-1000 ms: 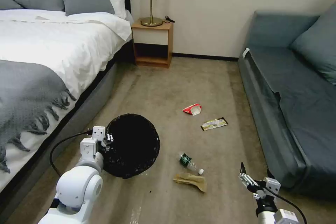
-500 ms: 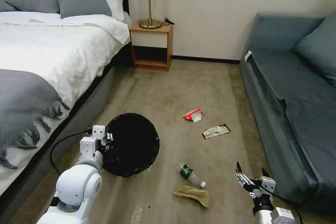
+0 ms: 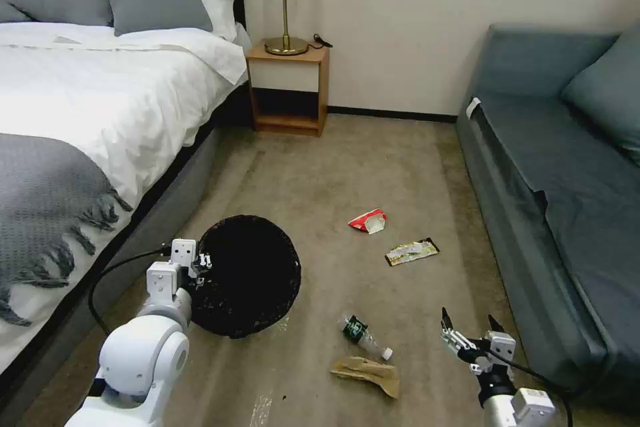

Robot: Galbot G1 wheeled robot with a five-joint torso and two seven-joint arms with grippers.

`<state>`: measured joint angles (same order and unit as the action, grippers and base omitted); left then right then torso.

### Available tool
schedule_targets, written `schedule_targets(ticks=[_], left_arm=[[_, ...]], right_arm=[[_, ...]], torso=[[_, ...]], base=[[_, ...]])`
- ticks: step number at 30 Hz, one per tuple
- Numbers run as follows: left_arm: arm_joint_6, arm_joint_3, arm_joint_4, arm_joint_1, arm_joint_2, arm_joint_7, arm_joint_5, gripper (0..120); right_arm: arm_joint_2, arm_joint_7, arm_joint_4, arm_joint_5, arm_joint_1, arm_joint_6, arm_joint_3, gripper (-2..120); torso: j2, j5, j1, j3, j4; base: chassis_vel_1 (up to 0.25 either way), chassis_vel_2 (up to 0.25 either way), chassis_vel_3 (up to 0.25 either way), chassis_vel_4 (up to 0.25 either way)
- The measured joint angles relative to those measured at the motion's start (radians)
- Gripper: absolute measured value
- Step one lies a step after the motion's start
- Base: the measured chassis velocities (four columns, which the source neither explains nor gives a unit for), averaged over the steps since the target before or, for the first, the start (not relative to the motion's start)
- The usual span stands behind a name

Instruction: Pick up the trash bin, then pick up the garbage on the floor and place it into the trash bin.

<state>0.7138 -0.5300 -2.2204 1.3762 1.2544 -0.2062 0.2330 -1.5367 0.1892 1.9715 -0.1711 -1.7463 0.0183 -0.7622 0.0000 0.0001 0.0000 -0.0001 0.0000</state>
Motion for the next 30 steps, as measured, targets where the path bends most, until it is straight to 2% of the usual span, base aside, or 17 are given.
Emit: schedule_targets(ticks=[3,5,8,14,15,16,18,19,22,23,26,30], left_arm=[[0.0,-0.002,-0.008,0.01,0.003,0.01,-0.013,7],[0.0,-0.002,-0.009,0.012,0.0,0.014,-0.017,7],[-0.001,0.011,-0.008,0.014,-0.026,0.019,-0.028,7],[-0.001,0.02,-0.003,-0.002,-0.037,0.022,-0.046,7],[-0.001,0.026,-0.001,-0.004,-0.037,0.027,-0.056,7],[-0.001,0.026,-0.001,-0.004,-0.037,0.027,-0.056,7],[-0.003,0.037,0.007,-0.009,-0.039,0.045,-0.075,7],[-0.003,0.037,0.007,-0.009,-0.039,0.045,-0.075,7],[-0.017,0.053,0.018,-0.012,-0.041,0.076,-0.112,7],[-0.017,0.053,0.018,-0.012,-0.041,0.076,-0.112,7],[-0.025,0.065,0.021,-0.015,-0.037,0.088,-0.135,7],[-0.028,0.067,0.008,-0.008,-0.029,0.093,-0.149,7]], right_arm=[[0.067,0.046,-0.015,0.019,0.021,-0.024,-0.001,100],[0.081,0.051,-0.017,0.021,0.026,-0.034,-0.002,100],[0.148,0.077,-0.027,0.023,0.049,-0.091,0.0,100],[0.232,0.132,-0.046,0.027,0.1,-0.144,0.021,100],[0.276,0.156,-0.056,0.037,0.12,-0.158,0.046,100],[0.276,0.156,-0.056,0.037,0.12,-0.158,0.046,100],[0.354,0.171,-0.066,0.047,0.13,-0.167,0.095,100],[0.354,0.171,-0.066,0.047,0.13,-0.167,0.095,100],[0.502,0.184,-0.067,0.051,0.129,-0.191,0.183,100],[0.502,0.184,-0.067,0.051,0.129,-0.191,0.183,100],[0.572,0.203,-0.078,0.072,0.13,-0.2,0.267,100],[0.589,0.224,-0.105,0.107,0.158,-0.201,0.353,100]], torso=[[0.0,0.0,0.0,0.0,0.0001],[0.0,0.0,0.0,0.0,0.0001],[0.0,0.0,0.0,0.0,0.0],[0.0,0.0,0.0,0.0,-0.0001],[0.0,0.0001,0.0,0.0,0.0001],[0.0,0.0001,0.0,0.0,0.0001],[0.0,0.0003,0.0,0.0,0.0002],[0.0,0.0003,0.0,0.0,0.0002],[0.0,-0.0002,0.0,0.0,0.0],[0.0,-0.0002,0.0,0.0,0.0],[0.0,-0.0003,0.0,0.0,0.0001],[0.0,0.0,0.0,0.0,-0.0002]], base=[[0.0,0.0,0.0,0.0],[0.0,0.0,0.0,0.0],[0.0,0.0,0.0,0.0],[0.0,0.0,0.0,0.0],[0.0,0.0,0.0,0.0],[0.0,0.0,0.0,0.0],[0.0,0.0,0.0,0.0],[0.0,0.0,0.0,0.0],[0.0,0.0,0.0,0.0],[0.0,0.0,0.0,0.0],[0.0,0.0,0.0,0.0],[0.0,0.0,0.0,0.0]])
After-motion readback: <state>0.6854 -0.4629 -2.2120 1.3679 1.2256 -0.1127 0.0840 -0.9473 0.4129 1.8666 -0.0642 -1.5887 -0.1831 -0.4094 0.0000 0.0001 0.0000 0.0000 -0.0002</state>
